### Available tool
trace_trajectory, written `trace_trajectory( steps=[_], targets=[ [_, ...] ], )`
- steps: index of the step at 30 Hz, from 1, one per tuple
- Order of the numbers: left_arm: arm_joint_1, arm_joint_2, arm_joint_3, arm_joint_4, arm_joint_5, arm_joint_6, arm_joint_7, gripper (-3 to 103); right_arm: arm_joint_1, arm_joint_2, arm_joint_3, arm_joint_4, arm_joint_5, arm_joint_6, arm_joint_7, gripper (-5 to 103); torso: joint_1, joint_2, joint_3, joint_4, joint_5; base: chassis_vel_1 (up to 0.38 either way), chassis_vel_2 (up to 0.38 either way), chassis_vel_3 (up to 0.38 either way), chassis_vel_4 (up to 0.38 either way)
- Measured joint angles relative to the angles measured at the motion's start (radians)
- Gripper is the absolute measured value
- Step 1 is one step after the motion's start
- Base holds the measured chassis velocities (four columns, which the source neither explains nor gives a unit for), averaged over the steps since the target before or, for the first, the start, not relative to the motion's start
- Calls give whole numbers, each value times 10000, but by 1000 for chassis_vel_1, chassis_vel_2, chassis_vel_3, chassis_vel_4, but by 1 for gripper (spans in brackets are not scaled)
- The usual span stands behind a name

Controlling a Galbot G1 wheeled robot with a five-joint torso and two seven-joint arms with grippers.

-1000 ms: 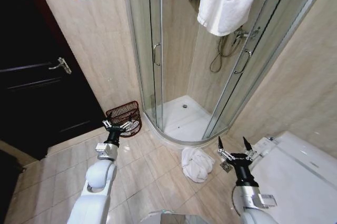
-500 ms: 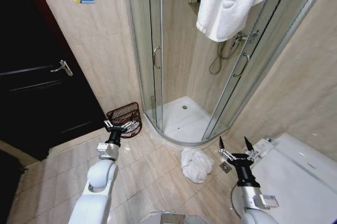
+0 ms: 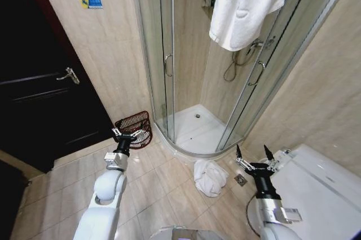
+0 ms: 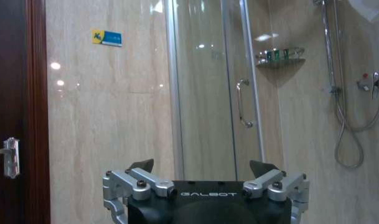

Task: Discard the used towel into the hamper.

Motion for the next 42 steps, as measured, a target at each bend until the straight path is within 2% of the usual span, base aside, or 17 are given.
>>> trace_trajectory(
  steps=[7, 13, 22, 25, 27, 30, 31, 34, 36, 37, 38, 40, 41, 42],
  targets=[
    [-29, 34, -5, 0, -76, 24, 2, 100, 13, 0, -6, 97, -11, -90, 17, 100, 170, 376, 209, 0, 0, 0, 0, 0, 0],
    [-22, 57, 182, -46, -743, -283, -24, 100, 4, 0, 13, 100, -1, -94, 153, 100, 313, 688, 375, -1, 0, 0, 0, 0, 0],
    [89, 37, 230, 3, -592, -436, -91, 100, 154, 0, 7, 150, 68, -388, 392, 100, 321, 704, 387, 0, 1, 0, 0, 0, 0],
    [196, 1, 227, -27, -521, -511, -114, 100, 829, 0, 59, 517, 343, -1168, 756, 100, 309, 677, 373, -1, 1, 0, 0, 0, 0],
    [216, -6, 225, -31, -504, -539, -116, 100, 990, 0, 77, 596, 409, -1327, 800, 100, 307, 672, 370, 0, 1, 0, 0, 0, 0],
    [307, -39, 230, 0, -357, -720, -104, 100, 2319, -144, 202, 1004, 837, -2332, 1140, 100, 295, 647, 357, 1, 3, 0, 0, 0, 0],
    [307, -39, 230, 0, -357, -720, -104, 100, 2319, -144, 202, 1004, 837, -2332, 1140, 100, 295, 647, 357, 1, 3, 0, 0, 0, 0],
    [300, -104, 263, 192, -187, -944, -100, 100, 3581, -1080, 215, 1206, 1537, -3296, 1707, 100, 288, 631, 348, -1, 3, 0, 0, 0, 0],
    [324, -190, 246, 291, -92, -1033, -112, 100, 4801, -2406, 229, 1191, 2410, -3921, 2016, 100, 282, 618, 341, 2, 1, 0, 0, 0, 0],
    [324, -190, 246, 291, -92, -1033, -112, 100, 4801, -2406, 229, 1191, 2410, -3921, 2016, 100, 282, 618, 341, 2, 1, 0, 0, 0, 0],
    [355, -224, 234, 315, -77, -1057, -117, 100, 5360, -2955, 220, 1066, 2799, -4048, 2095, 100, 279, 612, 339, 1, 3, 0, 0, 0, 0],
    [372, -236, 220, 327, -64, -1066, -123, 100, 5617, -3218, 200, 989, 2983, -4063, 2116, 100, 278, 610, 338, 2, 4, 0, 0, 0, 0],
    [411, -254, 185, 385, 23, -1092, -128, 100, 6298, -3845, 131, 707, 3455, -4053, 2144, 100, 276, 603, 334, 2, 4, 0, 0, 0, 0],
    [418, -255, 169, 413, 70, -1100, -133, 100, 6593, -4093, 90, 567, 3645, -4036, 2147, 100, 275, 601, 334, 1, 4, 0, 0, 0, 0]
  ],
)
